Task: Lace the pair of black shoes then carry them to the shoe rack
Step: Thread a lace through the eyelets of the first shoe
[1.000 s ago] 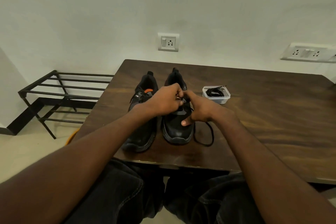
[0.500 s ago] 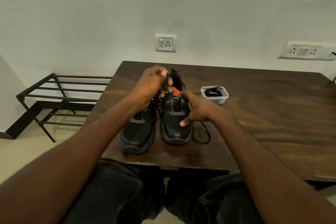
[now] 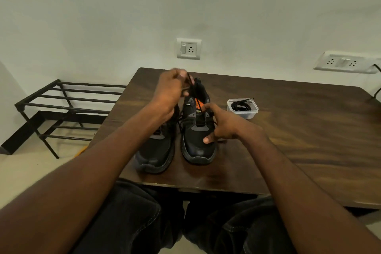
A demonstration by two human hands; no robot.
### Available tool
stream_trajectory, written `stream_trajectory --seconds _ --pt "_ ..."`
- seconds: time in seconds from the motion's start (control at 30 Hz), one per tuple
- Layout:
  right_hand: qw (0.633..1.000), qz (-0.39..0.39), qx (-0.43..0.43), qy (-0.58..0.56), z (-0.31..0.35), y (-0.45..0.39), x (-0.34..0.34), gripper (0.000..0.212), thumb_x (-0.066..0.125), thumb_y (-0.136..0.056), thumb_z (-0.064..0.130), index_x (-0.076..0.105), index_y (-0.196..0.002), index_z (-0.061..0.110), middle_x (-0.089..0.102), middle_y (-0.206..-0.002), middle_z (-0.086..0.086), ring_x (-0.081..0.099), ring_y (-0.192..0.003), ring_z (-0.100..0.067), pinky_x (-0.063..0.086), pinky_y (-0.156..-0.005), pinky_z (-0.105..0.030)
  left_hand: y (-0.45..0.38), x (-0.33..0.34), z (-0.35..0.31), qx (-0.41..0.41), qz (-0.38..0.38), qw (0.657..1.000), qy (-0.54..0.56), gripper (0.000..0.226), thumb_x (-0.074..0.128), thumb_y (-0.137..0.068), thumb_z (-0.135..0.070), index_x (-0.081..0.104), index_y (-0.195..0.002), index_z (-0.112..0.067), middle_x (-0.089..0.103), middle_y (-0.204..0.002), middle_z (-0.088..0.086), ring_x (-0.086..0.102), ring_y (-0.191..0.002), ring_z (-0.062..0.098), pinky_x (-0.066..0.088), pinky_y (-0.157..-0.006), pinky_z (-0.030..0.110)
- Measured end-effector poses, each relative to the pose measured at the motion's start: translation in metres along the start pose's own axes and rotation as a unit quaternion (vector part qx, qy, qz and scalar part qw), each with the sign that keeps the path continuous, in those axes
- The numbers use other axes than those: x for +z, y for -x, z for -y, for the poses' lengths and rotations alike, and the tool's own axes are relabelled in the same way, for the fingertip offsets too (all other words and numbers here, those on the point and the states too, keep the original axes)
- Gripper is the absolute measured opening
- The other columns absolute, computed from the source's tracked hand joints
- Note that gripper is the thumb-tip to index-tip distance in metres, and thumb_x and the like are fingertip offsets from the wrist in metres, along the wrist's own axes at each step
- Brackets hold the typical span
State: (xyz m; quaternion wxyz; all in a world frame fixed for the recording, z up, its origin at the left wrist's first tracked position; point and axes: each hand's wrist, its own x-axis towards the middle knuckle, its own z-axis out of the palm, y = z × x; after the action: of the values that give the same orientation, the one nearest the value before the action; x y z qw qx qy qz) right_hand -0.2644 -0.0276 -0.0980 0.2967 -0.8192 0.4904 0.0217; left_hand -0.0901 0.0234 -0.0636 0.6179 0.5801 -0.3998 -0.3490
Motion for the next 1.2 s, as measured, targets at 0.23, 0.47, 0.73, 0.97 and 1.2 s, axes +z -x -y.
stream_trajectory --seconds 0.23,0.47,0.73,0.97,1.2 --pt "1.0 -0.002 -0.005 0.016 0.002 0.001 0.001 0.11 0.095 -0.073 0.024 0.024 -0.156 0.039 0.051 -0.153 -0.004 0.053 -0.136 -0.031 0.047 -0.11 -0.05 0.007 0.0 0.037 0.13 0.196 0.872 -0.429 0.004 0.064 -0.101 -0.028 0.068 -0.1 -0.029 0.065 -0.087 -0.01 0.062 -0.075 0.0 0.05 -0.071 0.023" --pt "1.0 -0.001 -0.003 0.017 0.001 0.001 0.001 0.11 0.094 -0.074 0.023 0.023 -0.157 0.04 0.049 -0.156 -0.006 0.051 -0.138 -0.033 0.046 -0.109 -0.049 0.001 0.0 0.042 0.12 0.158 0.891 -0.409 0.017 0.073 -0.092 -0.015 0.071 -0.078 -0.024 0.065 -0.085 -0.01 0.062 -0.081 0.003 0.056 -0.088 0.034" --pt "1.0 0.009 -0.012 0.018 0.001 -0.002 -0.001 0.108 0.094 -0.074 0.023 0.025 -0.156 0.038 0.046 -0.158 -0.007 0.048 -0.141 -0.034 0.044 -0.111 -0.049 0.0 -0.012 0.016 0.019 0.125 0.991 -0.052 0.018 0.042 -0.111 -0.019 0.057 -0.105 -0.014 0.073 -0.094 0.009 0.071 -0.074 0.016 0.045 -0.054 0.025" --pt "0.999 0.004 -0.014 0.029 0.0 0.001 -0.001 0.109 0.092 -0.077 0.025 0.022 -0.159 0.037 0.048 -0.156 -0.007 0.05 -0.139 -0.033 0.045 -0.109 -0.048 0.005 -0.002 0.044 0.136 0.201 0.843 -0.481 0.005 0.075 -0.093 -0.023 0.077 -0.098 -0.022 0.053 -0.1 -0.01 0.053 -0.083 0.003 0.043 -0.083 0.02" --pt "1.0 0.001 -0.015 0.014 0.0 0.001 -0.001 0.112 0.093 -0.076 0.025 0.019 -0.16 0.035 0.044 -0.16 -0.005 0.047 -0.142 -0.032 0.042 -0.11 -0.044 -0.002 0.001 0.041 0.049 0.104 0.965 -0.235 0.014 0.066 -0.098 -0.009 0.066 -0.088 -0.019 0.073 -0.097 0.001 0.071 -0.09 0.009 0.059 -0.083 0.03"
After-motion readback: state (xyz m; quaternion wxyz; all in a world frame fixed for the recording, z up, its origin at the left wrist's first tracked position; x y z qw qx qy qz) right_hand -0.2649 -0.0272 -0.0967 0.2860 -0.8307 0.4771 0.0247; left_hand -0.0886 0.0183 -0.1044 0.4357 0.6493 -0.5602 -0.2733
